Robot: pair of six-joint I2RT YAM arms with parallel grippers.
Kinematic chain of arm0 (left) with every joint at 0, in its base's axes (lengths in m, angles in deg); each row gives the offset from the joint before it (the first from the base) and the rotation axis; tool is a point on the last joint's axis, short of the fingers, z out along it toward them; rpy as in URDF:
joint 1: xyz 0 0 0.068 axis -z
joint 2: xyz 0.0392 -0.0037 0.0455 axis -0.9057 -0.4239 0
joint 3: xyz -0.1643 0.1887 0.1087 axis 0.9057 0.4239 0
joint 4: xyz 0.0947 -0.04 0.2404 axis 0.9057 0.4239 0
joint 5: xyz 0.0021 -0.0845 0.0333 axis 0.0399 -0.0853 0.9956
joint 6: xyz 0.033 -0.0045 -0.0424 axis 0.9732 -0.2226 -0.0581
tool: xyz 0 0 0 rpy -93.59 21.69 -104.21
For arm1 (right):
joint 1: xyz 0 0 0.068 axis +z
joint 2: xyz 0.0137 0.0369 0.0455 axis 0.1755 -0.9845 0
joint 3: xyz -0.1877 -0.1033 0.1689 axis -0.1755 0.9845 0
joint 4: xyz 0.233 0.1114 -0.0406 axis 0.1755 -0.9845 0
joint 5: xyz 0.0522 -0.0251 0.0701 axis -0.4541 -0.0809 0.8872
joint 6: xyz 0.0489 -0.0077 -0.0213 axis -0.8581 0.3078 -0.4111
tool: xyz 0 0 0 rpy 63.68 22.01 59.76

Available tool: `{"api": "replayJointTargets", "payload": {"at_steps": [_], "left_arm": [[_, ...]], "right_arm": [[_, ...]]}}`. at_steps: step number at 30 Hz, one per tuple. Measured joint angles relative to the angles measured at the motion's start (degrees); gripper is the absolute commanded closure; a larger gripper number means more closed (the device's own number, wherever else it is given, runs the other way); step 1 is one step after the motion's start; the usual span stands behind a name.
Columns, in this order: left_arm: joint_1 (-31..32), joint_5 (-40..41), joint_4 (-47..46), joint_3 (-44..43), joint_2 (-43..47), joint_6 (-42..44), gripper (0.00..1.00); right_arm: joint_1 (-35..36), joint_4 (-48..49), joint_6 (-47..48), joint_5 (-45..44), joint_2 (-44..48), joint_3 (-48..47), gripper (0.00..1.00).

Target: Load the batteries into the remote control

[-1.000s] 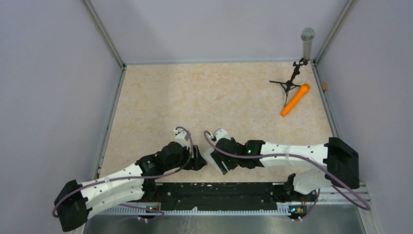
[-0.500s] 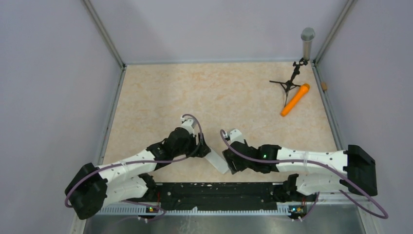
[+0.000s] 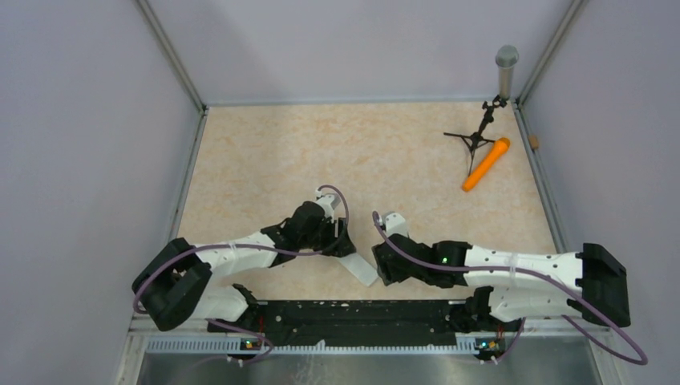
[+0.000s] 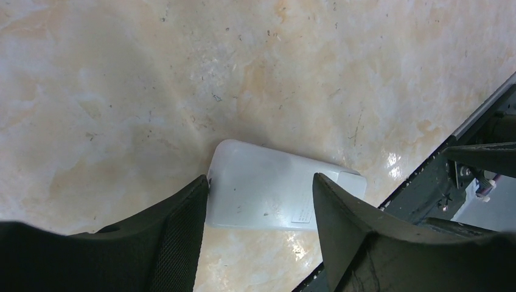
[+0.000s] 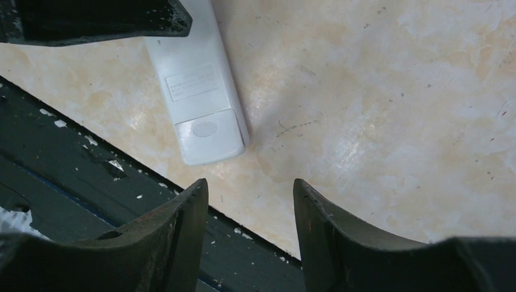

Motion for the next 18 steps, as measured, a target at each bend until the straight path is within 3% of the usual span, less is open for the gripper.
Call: {"api": "replayJointTargets", "payload": {"at_steps": [18], "left_arm": [[1.1, -3.8, -5.6, 4.9, -0.7, -4.5, 0.47]], "right_arm": [[0.0, 1.3, -1.4, 0.0, 0.8, 1.1, 0.55]]}}
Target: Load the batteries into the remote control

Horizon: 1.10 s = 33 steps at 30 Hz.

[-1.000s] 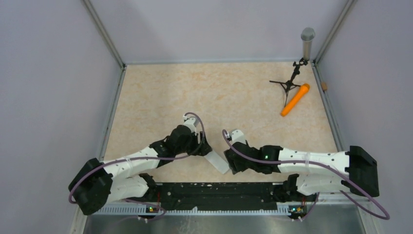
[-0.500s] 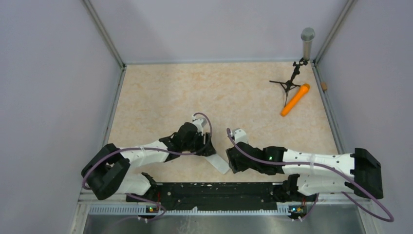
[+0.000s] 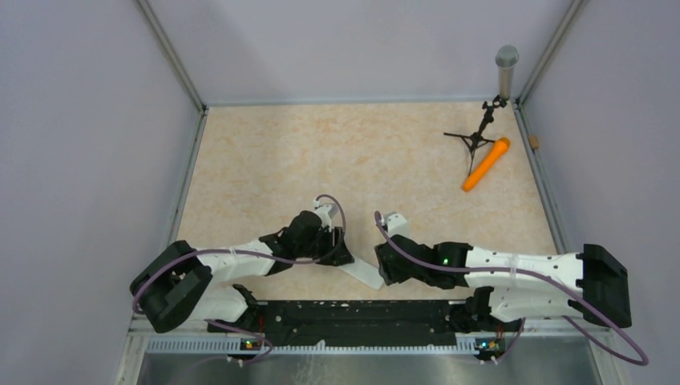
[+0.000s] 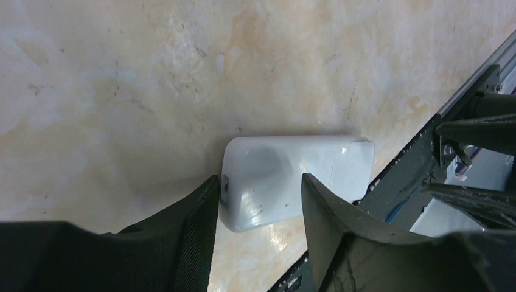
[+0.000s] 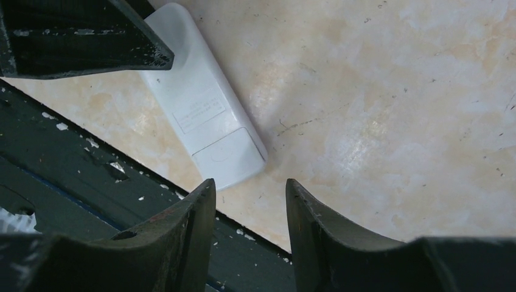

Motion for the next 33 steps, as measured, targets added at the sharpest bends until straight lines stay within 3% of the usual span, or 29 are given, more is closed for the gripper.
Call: {"api": "replayJointTargets", "payload": {"at_steps": [33], "left_arm": [[7.1, 2.7, 0.6, 9.8, 12.3, -9.2, 0.6]], "right_arm": [[0.0, 1.6, -7.6, -0.4, -4.3, 2.3, 0.65]]}}
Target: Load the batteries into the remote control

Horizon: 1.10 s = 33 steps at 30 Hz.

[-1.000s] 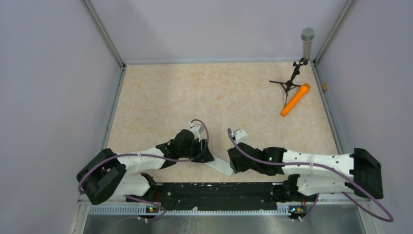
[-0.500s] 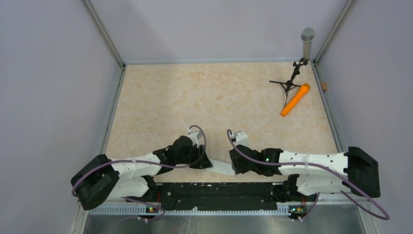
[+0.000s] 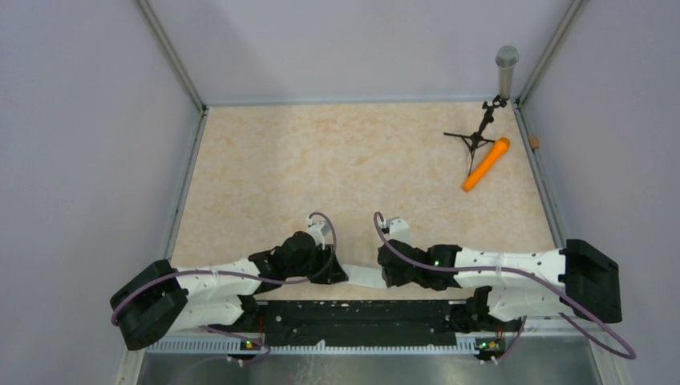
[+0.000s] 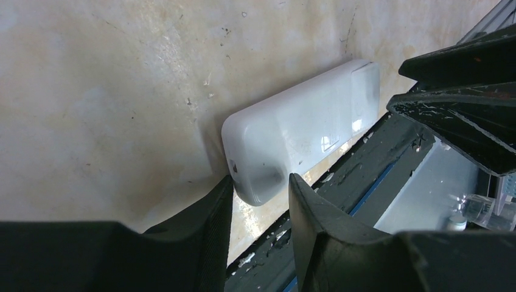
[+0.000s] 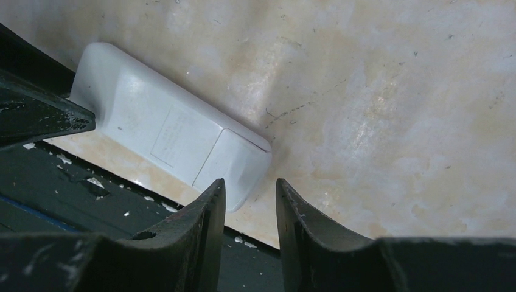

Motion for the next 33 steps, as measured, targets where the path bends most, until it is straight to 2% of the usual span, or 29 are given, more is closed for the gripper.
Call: {"api": "replayJointTargets", "payload": {"at_steps": [18, 33], "left_arm": [[2.7, 1.2, -2.8, 1.4, -0.7, -2.2, 0.71], [3.1, 1.4, -3.7, 1.8, -1.0, -3.0, 0.72]], "right_arm": [[-0.2, 0.1, -3.4, -0.1, -1.4, 0.4, 0.72], [-0.6, 2.2, -5.2, 0.2, -1.4, 2.8, 0.77]]}}
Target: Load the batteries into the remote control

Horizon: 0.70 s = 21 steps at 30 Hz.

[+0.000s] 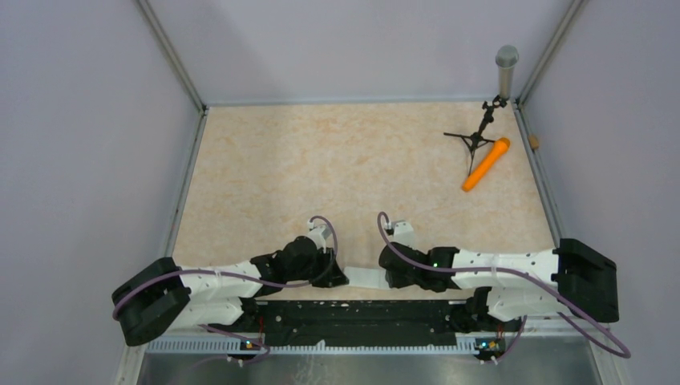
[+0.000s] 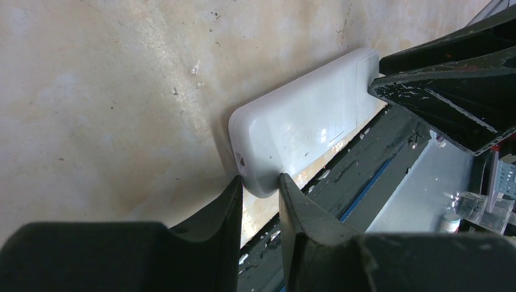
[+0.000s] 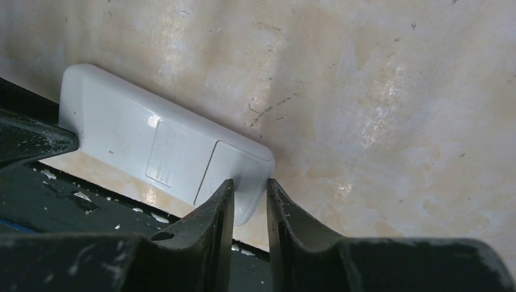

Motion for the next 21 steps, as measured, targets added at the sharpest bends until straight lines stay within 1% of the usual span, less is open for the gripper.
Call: {"api": "replayJointTargets", "payload": {"at_steps": [11, 21], "left_arm": [[0.0, -0.2, -0.5, 0.0, -0.5, 0.0, 0.73], [0.0, -0.3, -0.4, -0.2, -0.9, 0.0, 0.73]], "right_arm": [[-0.3, 3.2, -0.9, 0.3, 1.0, 2.5, 0.83], [-0.6, 4.5, -0.1, 0.9, 0.5, 2.9, 0.85]]}}
